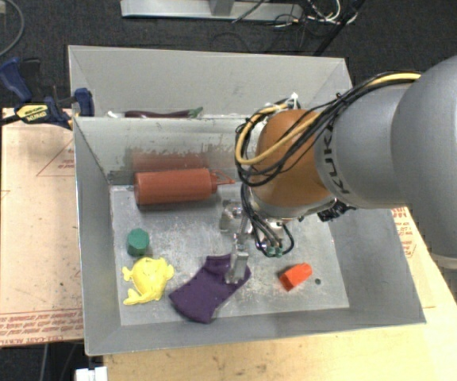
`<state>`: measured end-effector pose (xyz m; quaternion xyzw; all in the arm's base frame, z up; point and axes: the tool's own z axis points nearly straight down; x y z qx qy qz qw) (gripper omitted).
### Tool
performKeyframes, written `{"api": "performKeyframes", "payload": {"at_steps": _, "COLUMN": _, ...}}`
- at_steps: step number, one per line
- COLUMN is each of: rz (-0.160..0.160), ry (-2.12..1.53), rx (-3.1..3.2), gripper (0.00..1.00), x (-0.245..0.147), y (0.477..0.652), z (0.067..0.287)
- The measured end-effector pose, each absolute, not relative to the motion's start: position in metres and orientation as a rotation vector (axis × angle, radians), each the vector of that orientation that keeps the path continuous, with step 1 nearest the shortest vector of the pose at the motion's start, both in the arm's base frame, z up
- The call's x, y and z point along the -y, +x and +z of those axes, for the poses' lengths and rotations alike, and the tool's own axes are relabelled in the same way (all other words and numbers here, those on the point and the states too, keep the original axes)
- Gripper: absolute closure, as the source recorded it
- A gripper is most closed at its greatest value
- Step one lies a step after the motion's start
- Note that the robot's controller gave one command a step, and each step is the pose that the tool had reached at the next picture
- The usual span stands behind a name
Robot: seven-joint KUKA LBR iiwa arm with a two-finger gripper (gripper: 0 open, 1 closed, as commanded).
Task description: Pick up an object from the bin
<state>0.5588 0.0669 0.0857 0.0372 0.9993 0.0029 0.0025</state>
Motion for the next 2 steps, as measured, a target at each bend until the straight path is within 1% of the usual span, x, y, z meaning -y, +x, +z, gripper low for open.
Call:
{"api": "performKeyframes", "payload": {"at_steps": 1, "rz": 0.002, "ry": -0.398, "rx": -3.105, "gripper": 1.0, "x": -0.0828, "y": 0.5486, "z": 0.0705}}
{"api": "performKeyframes", "payload": {"at_steps": 2, "rz": 0.002, "ry": -0.396, "rx": -3.106, "gripper": 1.0, "x": -0.0826, "y": 0.5487, "z": 0.0705}}
